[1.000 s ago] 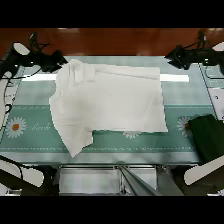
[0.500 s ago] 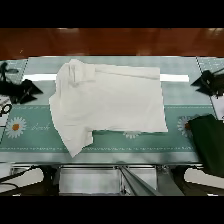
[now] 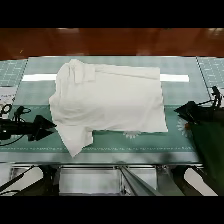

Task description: Fold the shirts.

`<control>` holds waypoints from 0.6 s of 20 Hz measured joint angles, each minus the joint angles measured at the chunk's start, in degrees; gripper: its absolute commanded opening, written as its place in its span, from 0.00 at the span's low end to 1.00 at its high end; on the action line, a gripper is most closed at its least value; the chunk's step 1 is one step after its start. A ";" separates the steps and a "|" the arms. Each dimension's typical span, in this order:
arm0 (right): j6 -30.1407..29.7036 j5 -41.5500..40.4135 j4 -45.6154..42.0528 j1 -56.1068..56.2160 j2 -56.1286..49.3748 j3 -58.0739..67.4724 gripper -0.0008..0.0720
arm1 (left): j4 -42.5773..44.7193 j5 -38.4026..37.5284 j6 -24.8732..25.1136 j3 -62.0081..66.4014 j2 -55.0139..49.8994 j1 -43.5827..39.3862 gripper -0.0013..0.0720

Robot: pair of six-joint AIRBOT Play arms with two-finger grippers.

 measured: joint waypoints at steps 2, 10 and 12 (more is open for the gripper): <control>-0.61 0.50 0.35 0.00 0.50 -0.72 0.58 | -0.15 1.07 0.22 -0.74 -0.70 -1.36 0.70; -1.29 1.42 0.66 -0.04 0.98 -1.51 0.58 | -3.58 10.12 0.90 -1.40 -2.89 -8.20 0.04; -0.83 2.34 -0.98 -0.04 0.98 -1.60 0.58 | -4.13 10.80 1.53 -1.40 -2.97 -8.83 0.04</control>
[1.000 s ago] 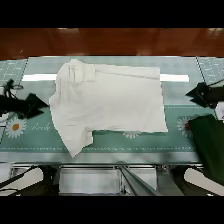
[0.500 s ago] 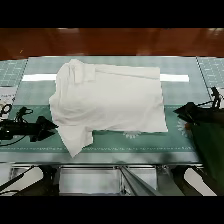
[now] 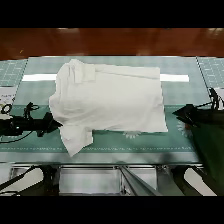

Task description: Fold the shirts.

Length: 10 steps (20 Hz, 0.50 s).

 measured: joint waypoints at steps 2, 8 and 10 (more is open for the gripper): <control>1.42 1.97 -2.73 0.00 0.00 -0.96 0.58 | -0.22 0.28 0.52 0.00 -0.02 -0.35 0.04; 3.39 5.90 -6.32 0.04 -0.24 -5.90 0.58 | -0.39 0.68 1.05 0.02 -0.04 -0.70 0.04; 3.85 5.64 -6.58 0.50 -1.46 -6.51 0.58 | -0.42 0.72 1.09 0.02 -0.09 -0.72 0.04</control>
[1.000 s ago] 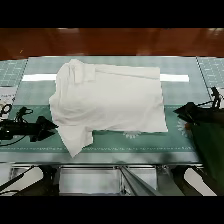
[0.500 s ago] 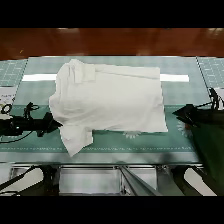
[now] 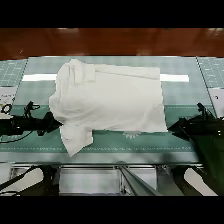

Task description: Fold the shirts.

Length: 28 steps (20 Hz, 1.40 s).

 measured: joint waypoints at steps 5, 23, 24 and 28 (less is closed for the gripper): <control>0.11 -4.66 3.26 3.87 -6.43 -0.57 0.56 | -0.02 0.13 0.09 0.00 0.00 0.00 0.04; -0.02 -3.30 10.69 15.82 -6.34 54.60 0.05 | -15.67 -6.49 -1.05 36.57 12.68 -0.02 0.04; 0.63 -3.21 10.49 15.82 -5.18 59.80 0.05 | -16.33 -6.73 -1.40 41.46 14.03 -0.02 0.04; 2.54 -2.69 8.00 15.89 0.37 77.96 0.05 | -15.30 -7.21 -2.64 60.63 19.37 0.00 0.04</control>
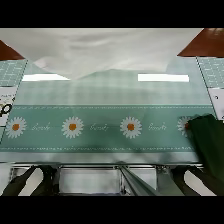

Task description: Fold the shirts.

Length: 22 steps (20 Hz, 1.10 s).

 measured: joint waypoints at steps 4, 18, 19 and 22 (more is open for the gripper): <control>1.60 0.26 -6.95 0.00 7.82 8.22 0.05 | 8.20 -0.07 -2.51 12.07 5.99 -0.02 0.04; 9.05 14.49 -24.81 0.00 24.41 -1.49 0.05 | 47.87 -8.68 -17.46 12.59 21.68 -14.69 0.04; 8.98 13.90 -23.34 0.00 24.48 -5.73 0.05 | 47.30 -9.46 -17.97 10.03 20.94 -14.97 0.04; 7.23 10.16 -18.58 0.00 23.15 -19.30 0.05 | 41.44 -8.68 -18.14 0.70 17.00 -15.47 0.04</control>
